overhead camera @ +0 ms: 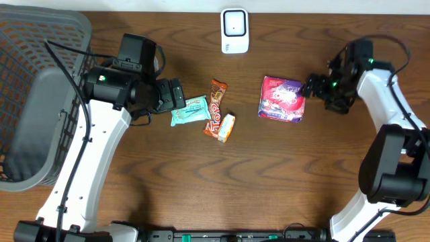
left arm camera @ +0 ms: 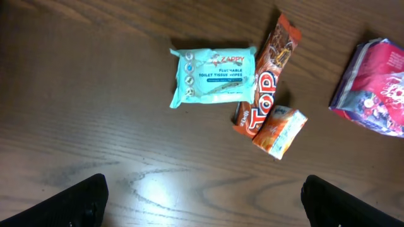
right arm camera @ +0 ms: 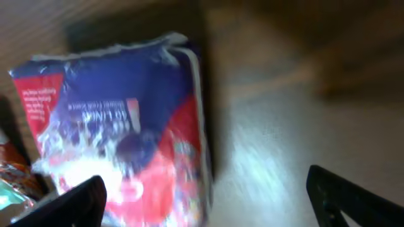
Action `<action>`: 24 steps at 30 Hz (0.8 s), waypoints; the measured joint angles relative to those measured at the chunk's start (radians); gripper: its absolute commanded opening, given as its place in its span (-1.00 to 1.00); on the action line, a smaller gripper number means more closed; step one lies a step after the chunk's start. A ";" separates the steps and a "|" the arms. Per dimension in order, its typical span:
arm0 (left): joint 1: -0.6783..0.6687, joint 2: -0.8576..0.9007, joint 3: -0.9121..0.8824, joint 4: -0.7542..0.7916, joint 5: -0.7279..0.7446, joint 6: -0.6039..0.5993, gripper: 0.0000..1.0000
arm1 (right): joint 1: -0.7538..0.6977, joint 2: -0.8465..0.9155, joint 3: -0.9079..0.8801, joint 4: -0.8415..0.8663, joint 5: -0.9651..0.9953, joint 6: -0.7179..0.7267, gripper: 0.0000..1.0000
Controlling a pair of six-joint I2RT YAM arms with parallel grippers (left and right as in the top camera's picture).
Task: Scan the item barcode
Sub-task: 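Lift the purple-red bag up to the white scanner with the right gripper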
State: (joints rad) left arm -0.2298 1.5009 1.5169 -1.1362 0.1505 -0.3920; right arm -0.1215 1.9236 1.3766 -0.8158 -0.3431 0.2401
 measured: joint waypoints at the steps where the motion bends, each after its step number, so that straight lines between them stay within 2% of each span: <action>1: 0.000 0.000 0.000 -0.002 0.000 0.000 0.96 | 0.000 0.000 -0.040 0.056 -0.032 -0.004 0.89; 3: 0.000 0.000 0.000 -0.002 0.000 0.000 0.96 | 0.001 0.000 -0.114 0.167 -0.112 -0.009 0.75; 4: 0.000 0.000 0.000 -0.002 0.000 0.000 0.96 | 0.001 0.000 -0.142 0.202 -0.139 -0.011 0.62; 5: 0.000 0.000 0.000 -0.002 0.000 0.000 0.96 | 0.001 0.000 -0.157 0.219 -0.149 -0.005 0.40; 6: 0.000 0.001 0.000 -0.002 0.000 0.000 0.96 | 0.001 0.000 -0.192 0.258 -0.178 -0.009 0.30; 7: 0.000 0.001 0.000 -0.002 0.000 0.000 0.96 | 0.001 0.000 -0.223 0.292 -0.200 -0.006 0.06; 9: 0.000 0.001 0.000 -0.002 0.000 0.000 0.96 | 0.001 0.000 -0.240 0.304 -0.218 -0.003 -0.28; 12: 0.000 0.001 0.000 -0.002 0.000 0.000 0.96 | 0.001 0.000 -0.246 0.309 -0.246 0.000 -0.98; 17: 0.000 0.001 0.000 -0.002 0.000 0.000 0.96 | 0.026 0.000 -0.253 0.404 -0.304 0.114 -0.98; 24: 0.000 0.001 0.000 -0.002 0.000 0.000 0.96 | 0.173 0.001 -0.225 0.734 -0.377 0.383 -0.98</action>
State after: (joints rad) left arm -0.2302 1.5017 1.5169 -1.1378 0.1505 -0.3920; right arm 0.0513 1.9244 1.1511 -0.0822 -0.7200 0.6228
